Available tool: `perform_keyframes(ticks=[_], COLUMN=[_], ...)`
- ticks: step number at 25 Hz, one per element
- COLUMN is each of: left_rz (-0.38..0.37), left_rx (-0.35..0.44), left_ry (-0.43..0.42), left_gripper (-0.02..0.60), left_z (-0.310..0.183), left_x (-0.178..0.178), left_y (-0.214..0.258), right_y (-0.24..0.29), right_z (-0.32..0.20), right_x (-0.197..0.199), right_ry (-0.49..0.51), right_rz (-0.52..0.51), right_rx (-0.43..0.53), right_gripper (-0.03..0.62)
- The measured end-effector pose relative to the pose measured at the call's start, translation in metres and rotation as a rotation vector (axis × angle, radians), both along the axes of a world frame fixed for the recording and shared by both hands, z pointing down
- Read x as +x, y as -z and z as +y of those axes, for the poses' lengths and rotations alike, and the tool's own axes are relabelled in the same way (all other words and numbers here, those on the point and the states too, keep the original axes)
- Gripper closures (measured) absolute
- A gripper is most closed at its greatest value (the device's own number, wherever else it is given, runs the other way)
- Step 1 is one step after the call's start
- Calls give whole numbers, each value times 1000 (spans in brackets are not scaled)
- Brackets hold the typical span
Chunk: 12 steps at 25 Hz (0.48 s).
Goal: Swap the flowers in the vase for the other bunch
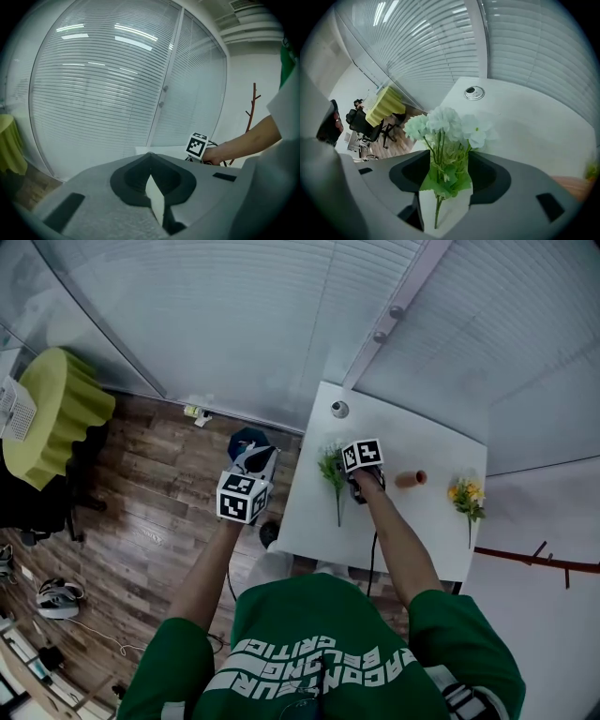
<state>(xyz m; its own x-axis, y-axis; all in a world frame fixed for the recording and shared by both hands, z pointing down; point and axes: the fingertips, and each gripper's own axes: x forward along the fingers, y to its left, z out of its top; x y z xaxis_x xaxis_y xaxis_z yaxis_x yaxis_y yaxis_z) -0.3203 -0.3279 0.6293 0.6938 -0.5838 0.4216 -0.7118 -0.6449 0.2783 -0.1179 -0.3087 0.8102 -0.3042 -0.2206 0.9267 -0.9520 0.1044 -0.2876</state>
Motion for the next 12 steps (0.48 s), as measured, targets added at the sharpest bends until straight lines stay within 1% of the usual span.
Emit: perform_keyframes(ticks=[3,9,12], left_rz=[-8,-25,-30], left_rx=[-3,-16,-16], left_ry=[-4,6,12], left_gripper=[577,577,577], left_z=[-2,-3,-5], left_x=[-5,-23,-26], left_y=[-5,-14,-14], right_y=[-16,-40,-47], right_z=[-5,-5,-6], right_x=[-2,-2,-2], right_ry=[-11,36,39], right_rz=[13,117,134], right_rx=[-33,-75,-87], right_gripper=[356,358,359])
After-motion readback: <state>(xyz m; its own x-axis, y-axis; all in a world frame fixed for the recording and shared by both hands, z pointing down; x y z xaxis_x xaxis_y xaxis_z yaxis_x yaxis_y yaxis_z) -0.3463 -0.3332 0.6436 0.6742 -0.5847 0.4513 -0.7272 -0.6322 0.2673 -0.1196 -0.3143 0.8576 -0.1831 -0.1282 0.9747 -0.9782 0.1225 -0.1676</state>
